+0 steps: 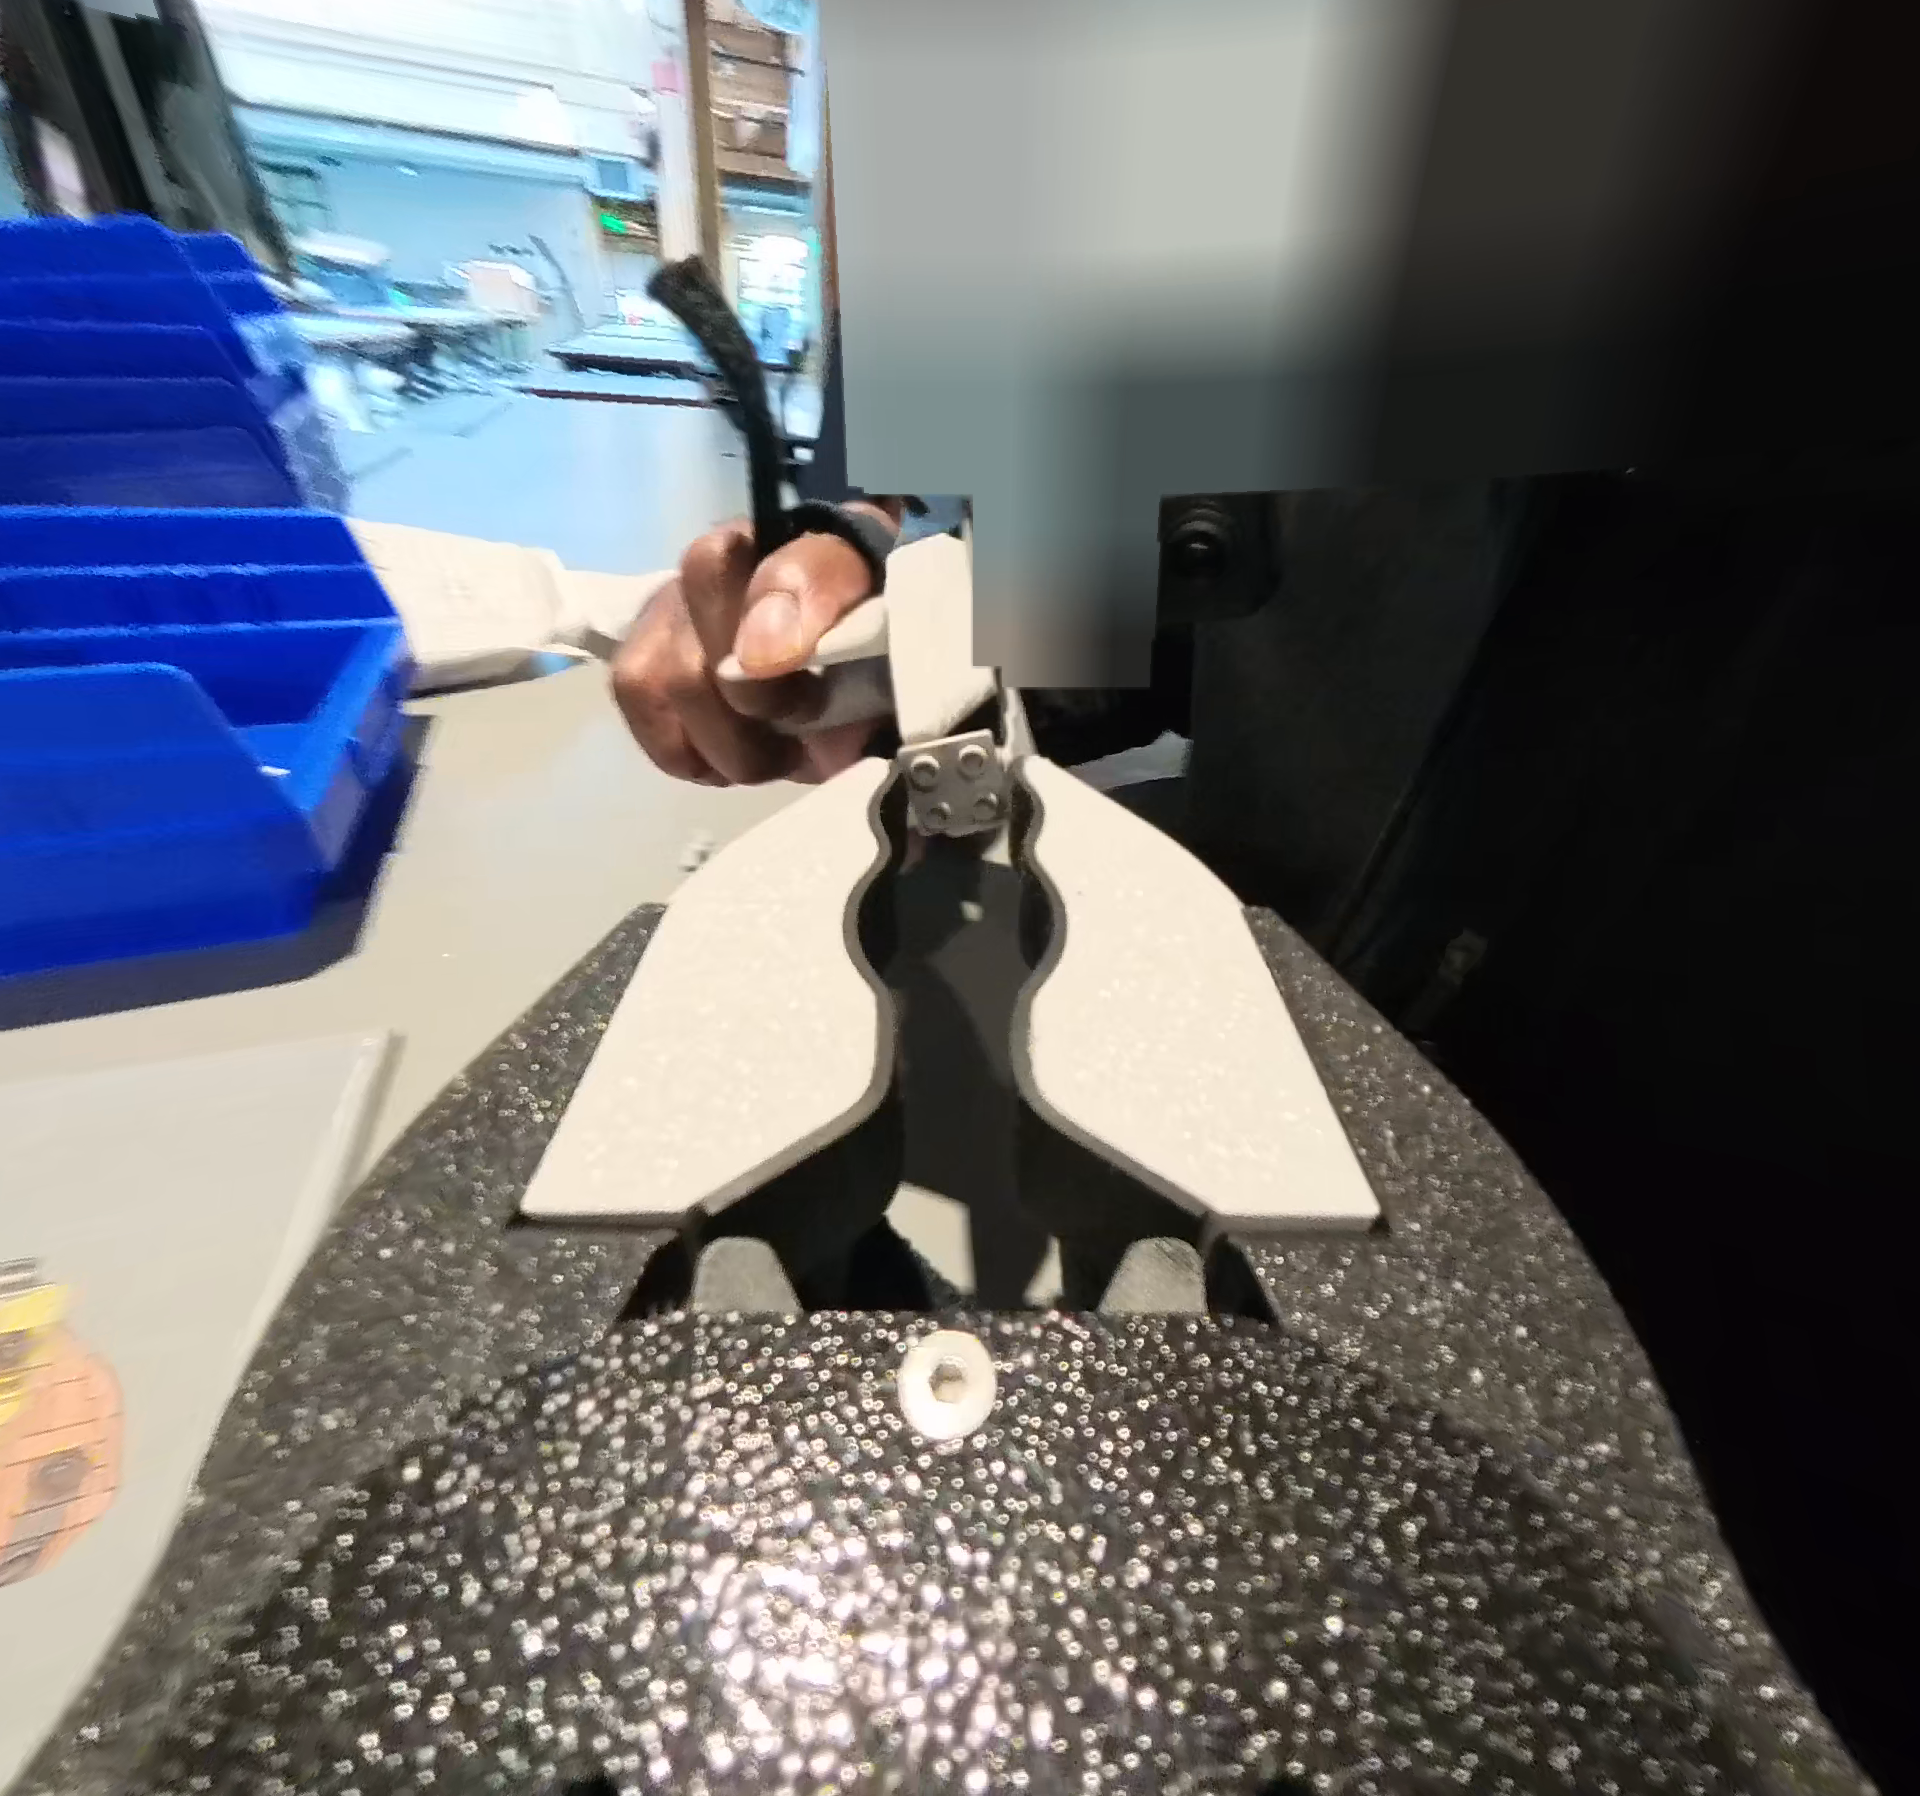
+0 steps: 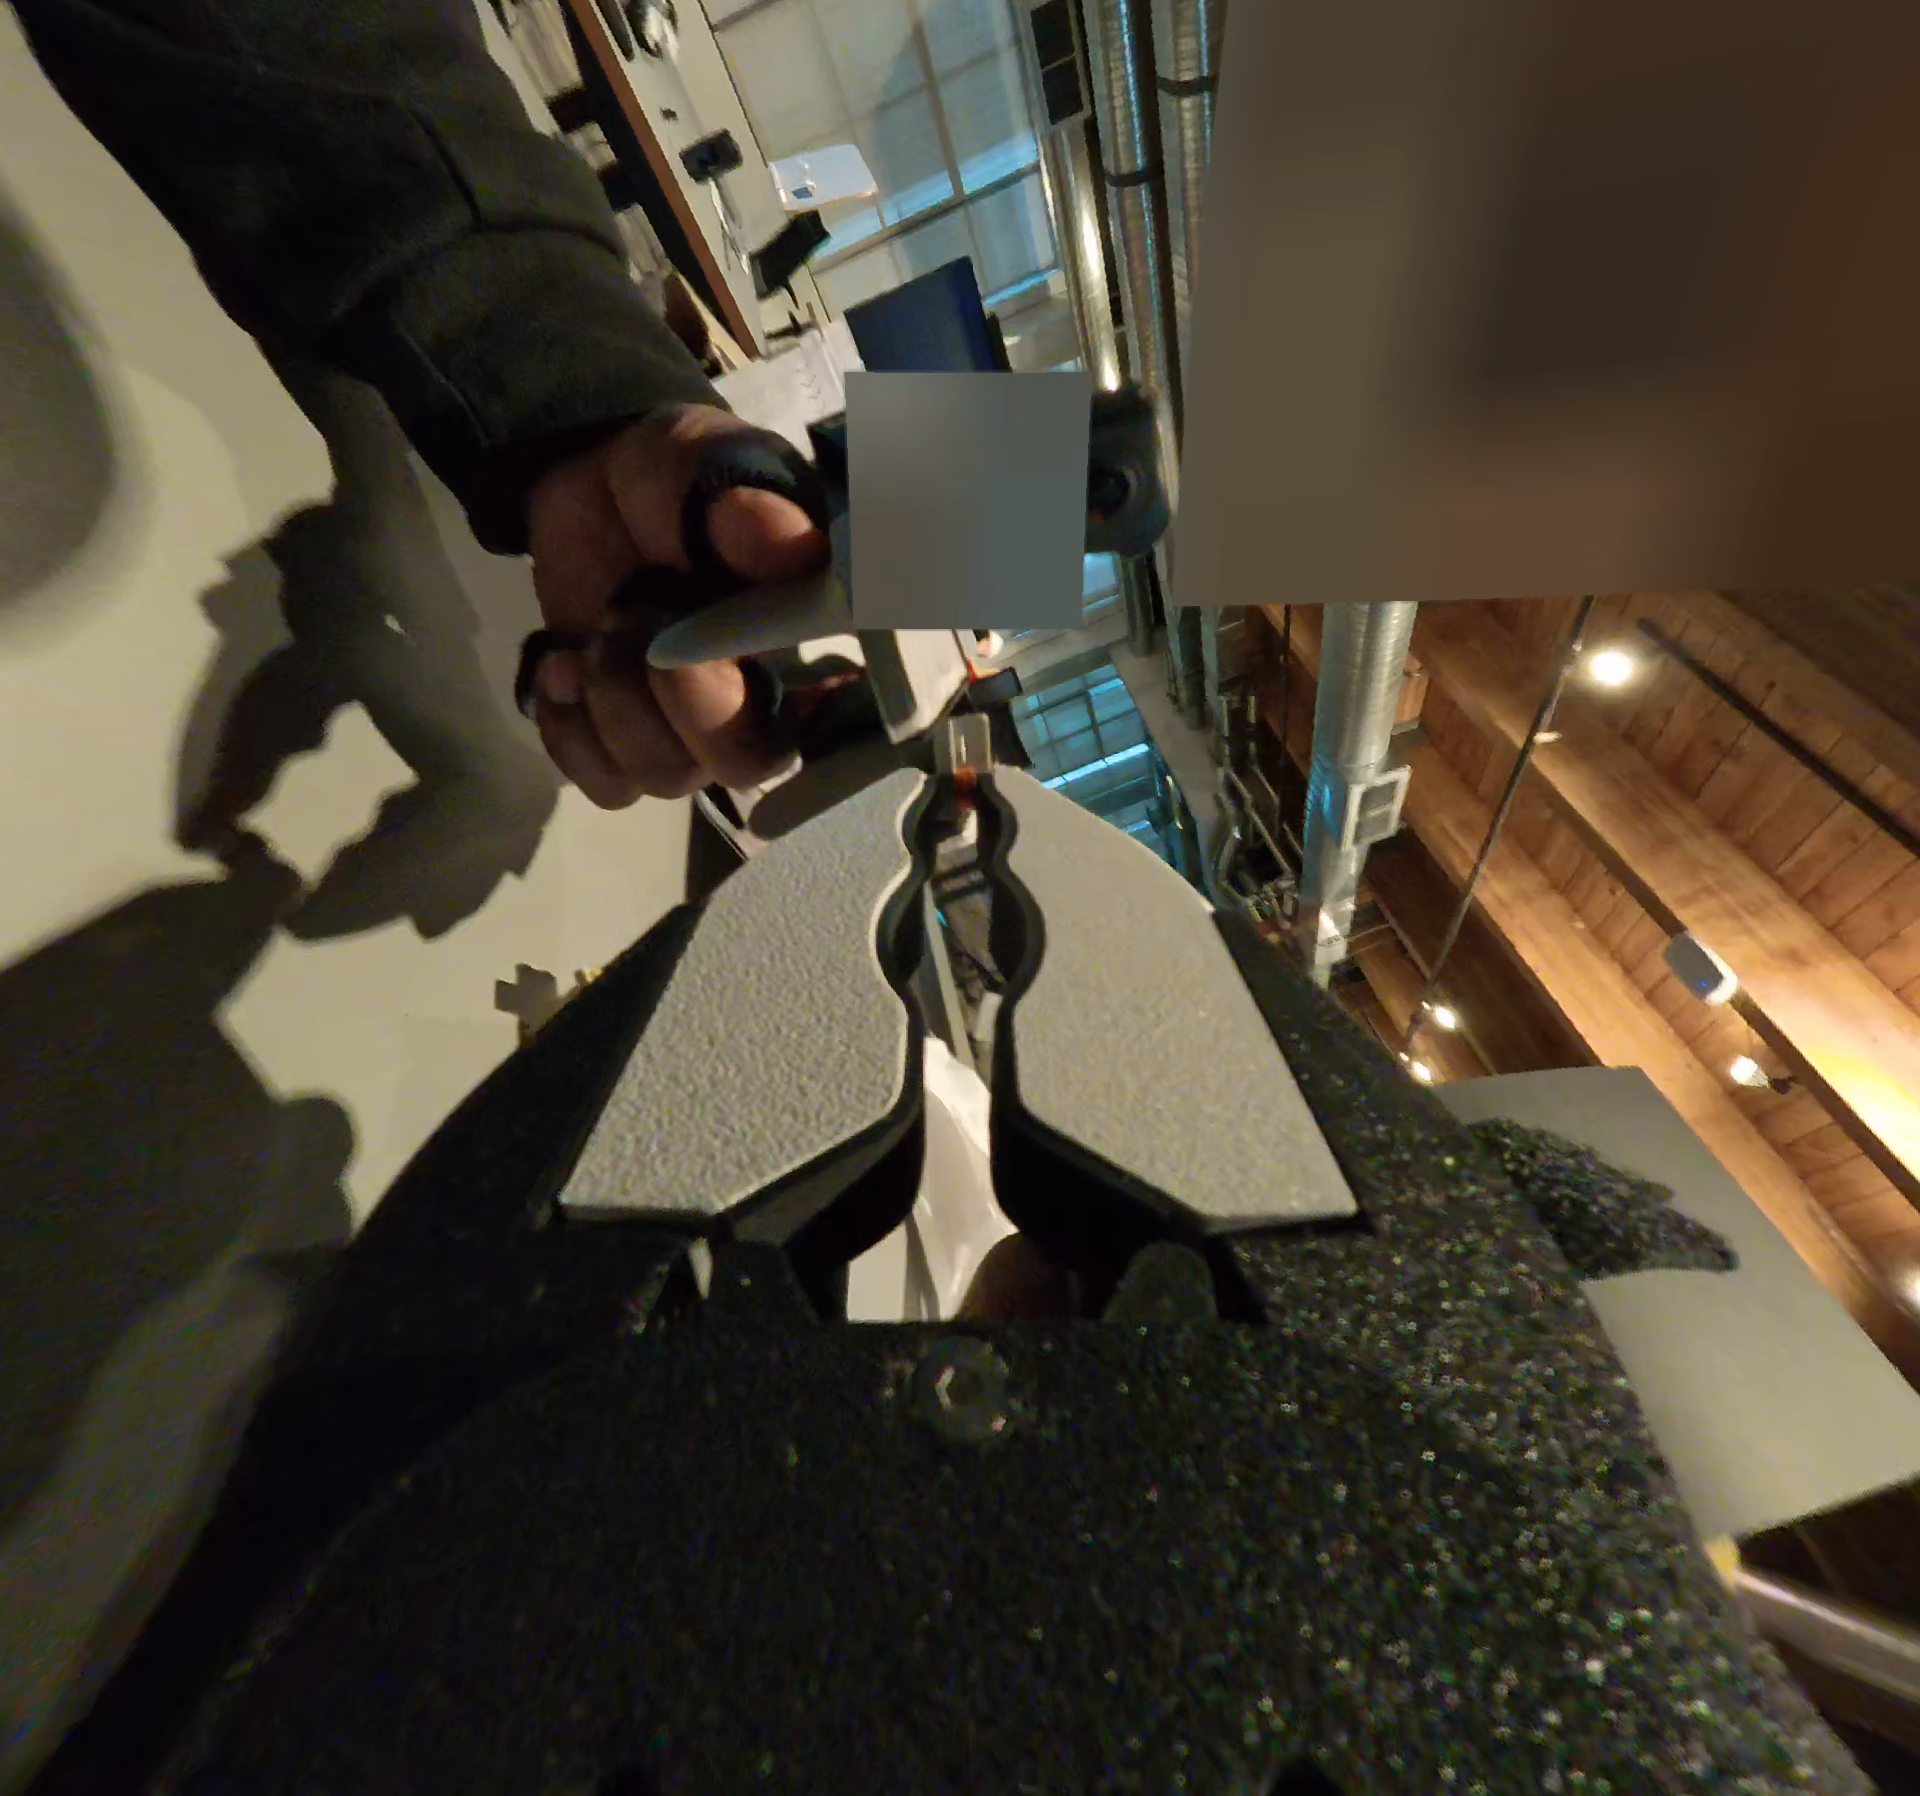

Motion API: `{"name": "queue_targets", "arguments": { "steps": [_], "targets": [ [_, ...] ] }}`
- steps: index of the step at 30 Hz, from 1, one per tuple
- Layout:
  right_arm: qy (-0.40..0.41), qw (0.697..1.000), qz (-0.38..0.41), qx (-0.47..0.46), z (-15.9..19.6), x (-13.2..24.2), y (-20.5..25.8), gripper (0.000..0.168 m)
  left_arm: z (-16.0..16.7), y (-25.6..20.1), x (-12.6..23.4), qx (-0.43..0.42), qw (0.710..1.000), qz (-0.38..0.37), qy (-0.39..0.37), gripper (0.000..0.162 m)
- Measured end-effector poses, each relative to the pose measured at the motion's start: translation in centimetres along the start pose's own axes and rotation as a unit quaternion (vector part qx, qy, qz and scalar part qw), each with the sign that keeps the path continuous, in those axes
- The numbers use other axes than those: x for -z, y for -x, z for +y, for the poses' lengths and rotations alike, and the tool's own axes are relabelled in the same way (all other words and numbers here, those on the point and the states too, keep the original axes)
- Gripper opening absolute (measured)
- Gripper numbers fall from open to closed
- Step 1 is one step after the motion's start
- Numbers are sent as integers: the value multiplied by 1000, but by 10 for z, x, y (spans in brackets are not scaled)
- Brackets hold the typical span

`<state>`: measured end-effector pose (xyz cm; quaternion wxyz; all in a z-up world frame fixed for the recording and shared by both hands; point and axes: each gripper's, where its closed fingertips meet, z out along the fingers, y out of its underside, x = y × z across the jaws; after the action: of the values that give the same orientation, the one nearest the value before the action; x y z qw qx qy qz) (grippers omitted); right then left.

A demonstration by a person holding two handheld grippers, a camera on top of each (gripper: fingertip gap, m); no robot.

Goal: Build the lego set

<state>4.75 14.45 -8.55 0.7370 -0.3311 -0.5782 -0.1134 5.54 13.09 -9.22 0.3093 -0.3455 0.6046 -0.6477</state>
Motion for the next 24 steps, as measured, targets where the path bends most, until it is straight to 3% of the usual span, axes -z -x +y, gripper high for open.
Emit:
{"name": "queue_targets", "arguments": {
  "steps": [7,12,24],
  "targets": [
    [26,1000,7,12,9,-2,0,18,2,10,4,-13,999,-38,5,17],
    [28,999,1,16,9,-3,4,7,6,10,2,2,999,-34,16,17],
    [30,999,-25,-3,9,-2,6,6,8,9,2,11,999,-28,26,19]
  ]
}}
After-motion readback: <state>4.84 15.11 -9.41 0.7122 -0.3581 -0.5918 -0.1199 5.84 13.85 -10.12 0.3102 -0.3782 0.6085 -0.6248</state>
